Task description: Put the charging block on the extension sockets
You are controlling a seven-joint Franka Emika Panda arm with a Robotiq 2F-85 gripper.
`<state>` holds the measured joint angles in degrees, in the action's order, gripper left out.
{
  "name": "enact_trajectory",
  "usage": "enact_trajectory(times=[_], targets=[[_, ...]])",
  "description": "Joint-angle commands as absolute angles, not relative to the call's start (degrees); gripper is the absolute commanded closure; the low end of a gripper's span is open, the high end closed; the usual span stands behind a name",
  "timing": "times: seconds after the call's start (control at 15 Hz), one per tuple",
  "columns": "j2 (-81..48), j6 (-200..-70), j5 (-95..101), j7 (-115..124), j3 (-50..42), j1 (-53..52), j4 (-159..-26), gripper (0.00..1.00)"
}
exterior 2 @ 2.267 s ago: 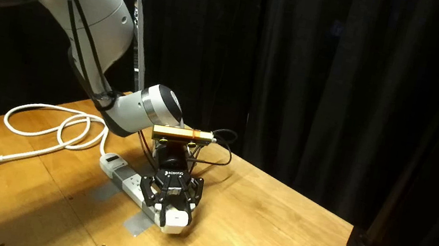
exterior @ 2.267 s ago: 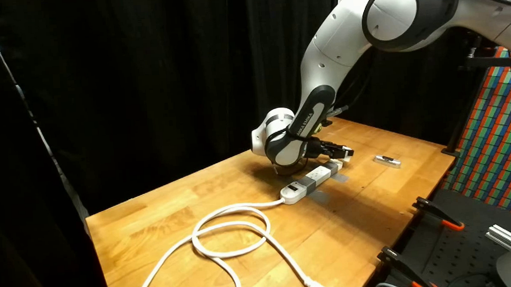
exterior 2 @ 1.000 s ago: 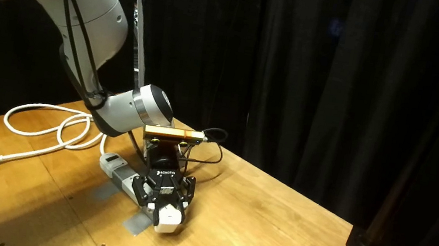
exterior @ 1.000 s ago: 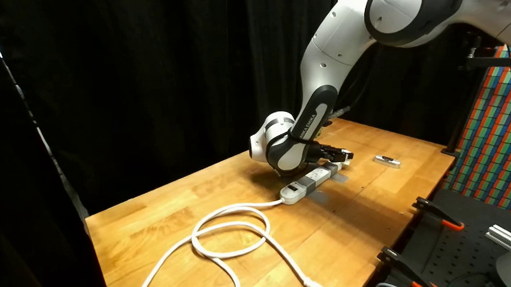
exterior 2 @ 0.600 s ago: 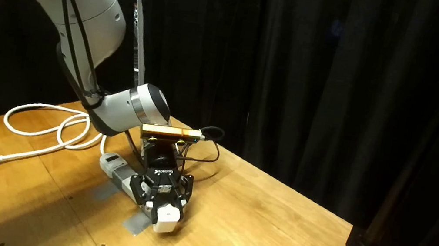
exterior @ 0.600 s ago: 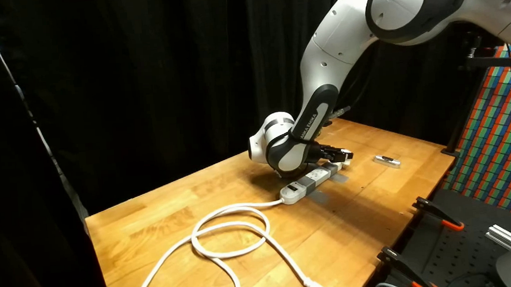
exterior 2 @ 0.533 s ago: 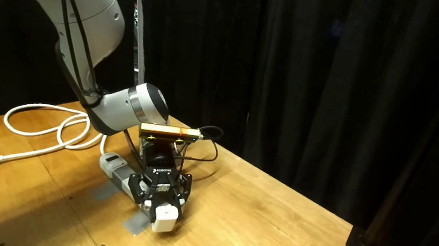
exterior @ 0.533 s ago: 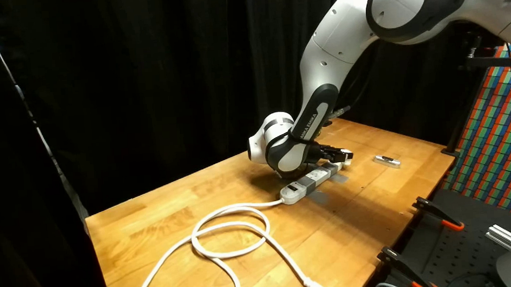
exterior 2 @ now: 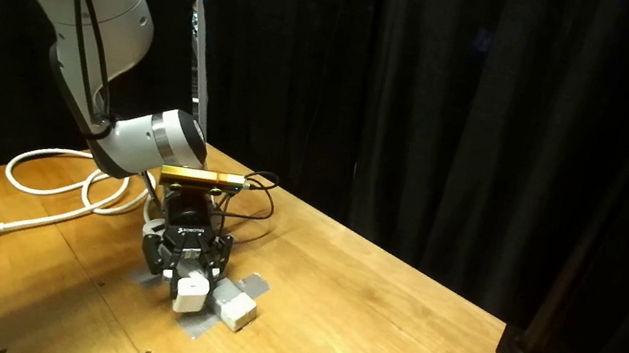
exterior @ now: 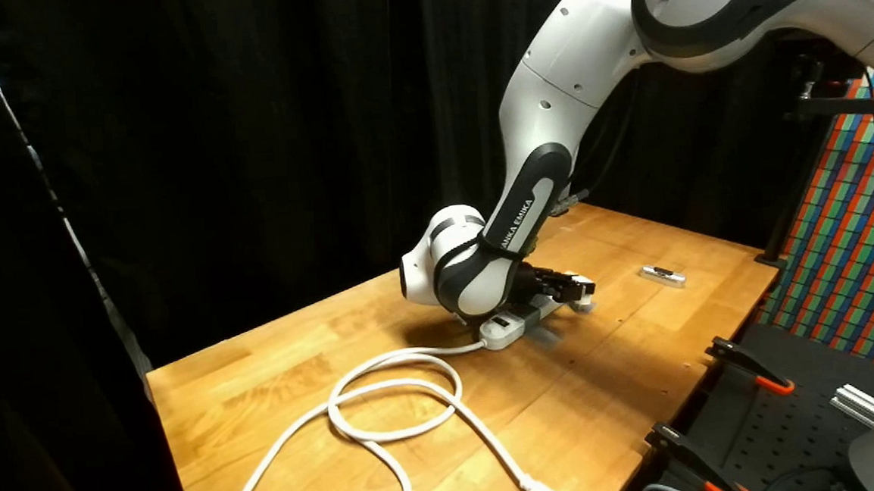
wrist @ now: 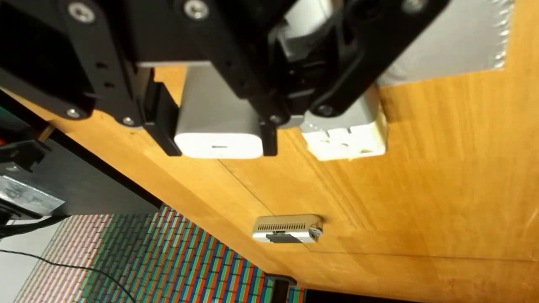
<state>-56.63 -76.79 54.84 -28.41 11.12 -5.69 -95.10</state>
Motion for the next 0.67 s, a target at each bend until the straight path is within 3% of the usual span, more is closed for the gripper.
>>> enact_trajectory(times=[0.0, 0.6], targets=[[-56.8, -78.5, 52.9, -26.9, 12.2, -6.3, -96.7, 0.77], [-56.6, -78.3, 48.8, -12.8, 9.8, -7.4, -93.0, 0.77]])
